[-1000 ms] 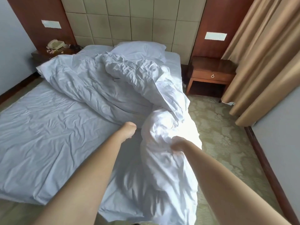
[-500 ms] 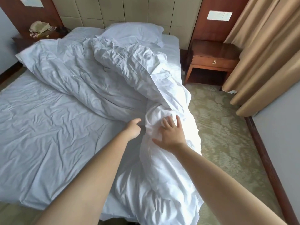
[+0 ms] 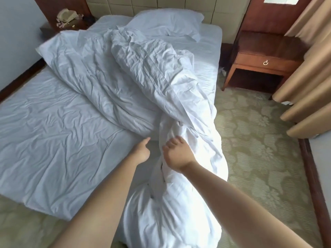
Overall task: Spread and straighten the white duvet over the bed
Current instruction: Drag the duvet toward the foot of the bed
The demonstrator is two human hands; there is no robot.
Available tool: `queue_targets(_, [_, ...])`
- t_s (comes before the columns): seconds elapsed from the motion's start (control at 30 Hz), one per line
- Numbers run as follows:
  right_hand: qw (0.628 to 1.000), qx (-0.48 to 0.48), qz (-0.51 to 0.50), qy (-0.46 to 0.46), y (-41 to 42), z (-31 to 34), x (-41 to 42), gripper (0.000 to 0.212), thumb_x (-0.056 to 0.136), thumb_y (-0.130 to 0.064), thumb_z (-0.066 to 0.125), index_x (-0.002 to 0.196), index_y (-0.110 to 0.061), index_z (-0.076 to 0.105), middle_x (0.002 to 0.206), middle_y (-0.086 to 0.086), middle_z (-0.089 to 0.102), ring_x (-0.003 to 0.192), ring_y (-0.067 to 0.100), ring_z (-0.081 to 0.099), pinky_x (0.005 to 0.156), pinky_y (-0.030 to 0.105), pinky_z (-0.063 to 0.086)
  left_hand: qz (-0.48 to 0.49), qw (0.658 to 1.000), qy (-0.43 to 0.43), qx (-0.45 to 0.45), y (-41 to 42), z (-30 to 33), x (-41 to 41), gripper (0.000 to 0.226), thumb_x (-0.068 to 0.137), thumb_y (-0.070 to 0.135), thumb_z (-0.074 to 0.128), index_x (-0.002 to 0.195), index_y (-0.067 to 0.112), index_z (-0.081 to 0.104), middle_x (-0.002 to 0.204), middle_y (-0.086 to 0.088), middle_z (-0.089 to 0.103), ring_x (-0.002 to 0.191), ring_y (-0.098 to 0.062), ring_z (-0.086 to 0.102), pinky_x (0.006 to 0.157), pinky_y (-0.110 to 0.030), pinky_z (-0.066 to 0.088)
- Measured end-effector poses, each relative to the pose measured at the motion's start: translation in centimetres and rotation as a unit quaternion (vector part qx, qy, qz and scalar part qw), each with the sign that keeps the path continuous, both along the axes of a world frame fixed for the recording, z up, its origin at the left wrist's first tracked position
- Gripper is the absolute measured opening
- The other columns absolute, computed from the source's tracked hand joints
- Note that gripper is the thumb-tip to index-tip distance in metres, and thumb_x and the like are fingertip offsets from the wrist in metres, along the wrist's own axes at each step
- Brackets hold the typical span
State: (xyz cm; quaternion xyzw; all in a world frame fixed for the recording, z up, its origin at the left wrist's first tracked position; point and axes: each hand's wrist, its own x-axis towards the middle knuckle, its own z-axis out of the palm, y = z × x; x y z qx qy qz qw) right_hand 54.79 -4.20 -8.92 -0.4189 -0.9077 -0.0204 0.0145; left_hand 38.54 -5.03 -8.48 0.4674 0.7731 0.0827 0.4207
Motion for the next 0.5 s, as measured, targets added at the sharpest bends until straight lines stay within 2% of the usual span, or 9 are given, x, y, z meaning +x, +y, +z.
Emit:
queue_targets(0.03, [0.999, -0.035, 0.006, -0.038, 0.5, -0.2, -0.9, 0.012, 0.063, -0.021, 0.062, 0.068, -0.017, 0.072, 0.066, 0.003, 0.064, 0.065, 0.024, 0.062, 0.082, 0.033, 0.039, 0.008, 1.0, 0.005, -0.003, 0.1, -0.1, -0.6, 0.062, 0.096, 0.002, 0.028, 0.151, 0.03, 0.021, 0.153, -0.01, 0.031, 0.132, -0.026, 0.042, 0.097, -0.027, 0.039])
queue_targets(0.07, [0.994, -0.078, -0.014, -0.077, 1.0, -0.3, -1.4, 0.016, 0.067, -0.022, 0.062, 0.077, -0.017, 0.074, 0.074, 0.003, 0.067, 0.074, 0.023, 0.064, 0.09, 0.033, 0.036, 0.015, 1.0, 0.009, -0.008, 0.1, -0.2, -1.2, 0.063, 0.095, 0.002, 0.028, 0.151, 0.031, 0.021, 0.153, -0.01, 0.032, 0.133, -0.026, 0.04, 0.101, -0.028, 0.038])
queue_targets(0.13, [0.985, -0.123, -0.046, -0.112, 2.1, -0.8, -2.5, 0.029, 0.082, -0.017, 0.054, 0.106, -0.013, 0.07, 0.105, 0.008, 0.065, 0.103, 0.027, 0.059, 0.103, 0.034, 0.027, 0.027, 0.999, 0.013, -0.015, 0.3, -0.6, -2.7, 0.064, 0.094, 0.002, 0.029, 0.151, 0.031, 0.02, 0.152, -0.01, 0.033, 0.135, -0.026, 0.039, 0.106, -0.03, 0.037])
queue_targets(0.17, [0.982, -0.133, -0.061, -0.121, 2.5, -1.1, -3.1, 0.032, 0.085, -0.016, 0.051, 0.114, -0.011, 0.065, 0.114, 0.009, 0.062, 0.11, 0.028, 0.054, 0.104, 0.034, 0.026, 0.032, 0.999, 0.014, -0.016, 0.5, -0.9, -3.4, 0.065, 0.093, 0.002, 0.029, 0.151, 0.031, 0.02, 0.151, -0.009, 0.034, 0.135, -0.026, 0.039, 0.107, -0.033, 0.037])
queue_targets(0.27, [0.971, -0.121, -0.087, -0.184, 3.2, -1.1, -5.6, 0.04, 0.09, -0.017, 0.048, 0.128, -0.011, 0.055, 0.128, 0.012, 0.051, 0.117, 0.03, 0.046, 0.1, 0.037, 0.029, 0.041, 0.999, 0.01, -0.014, 1.3, -2.3, -5.4, 0.065, 0.093, 0.002, 0.031, 0.15, 0.031, 0.022, 0.15, -0.009, 0.036, 0.133, -0.026, 0.041, 0.107, -0.037, 0.039])
queue_targets(0.37, [0.938, -0.097, -0.084, -0.321, 3.1, -2.4, -7.4, 0.06, 0.094, -0.03, 0.046, 0.148, -0.014, 0.025, 0.152, 0.018, 0.019, 0.133, 0.037, 0.029, 0.108, 0.047, 0.023, 0.019, 0.999, -0.013, -0.026, 2.1, -3.7, -6.5, 0.064, 0.094, 0.002, 0.031, 0.151, 0.028, 0.02, 0.15, -0.01, 0.035, 0.136, -0.025, 0.038, 0.108, -0.033, 0.036])
queue_targets(0.43, [0.914, -0.092, -0.068, -0.389, 3.1, -3.1, -7.7, 0.067, 0.097, -0.036, 0.042, 0.152, -0.018, 0.007, 0.157, 0.019, 0.002, 0.141, 0.038, 0.015, 0.11, 0.05, 0.02, 0.001, 0.999, -0.027, -0.031, 2.4, -4.3, -6.7, 0.064, 0.094, 0.002, 0.031, 0.151, 0.029, 0.019, 0.151, -0.01, 0.034, 0.135, -0.025, 0.039, 0.106, -0.032, 0.038])
queue_targets(0.47, [0.904, -0.09, -0.068, -0.412, 3.4, -3.5, -7.7, 0.07, 0.098, -0.037, 0.041, 0.153, -0.02, 0.0, 0.157, 0.02, 0.002, 0.143, 0.039, 0.011, 0.109, 0.05, 0.022, -0.007, 0.999, -0.031, -0.031, 2.5, -4.5, -6.8, 0.065, 0.094, 0.002, 0.031, 0.151, 0.029, 0.018, 0.152, -0.009, 0.033, 0.134, -0.025, 0.04, 0.105, -0.032, 0.04])
queue_targets(0.5, [0.895, -0.081, -0.073, -0.432, 3.8, -4.0, -7.8, 0.071, 0.098, -0.037, 0.039, 0.152, -0.021, -0.004, 0.155, 0.023, 0.01, 0.142, 0.041, 0.013, 0.106, 0.048, 0.024, -0.019, 0.999, -0.029, -0.031, 2.7, -4.6, -6.8, 0.066, 0.093, 0.001, 0.031, 0.152, 0.03, 0.018, 0.153, -0.009, 0.031, 0.133, -0.025, 0.041, 0.104, -0.033, 0.041])
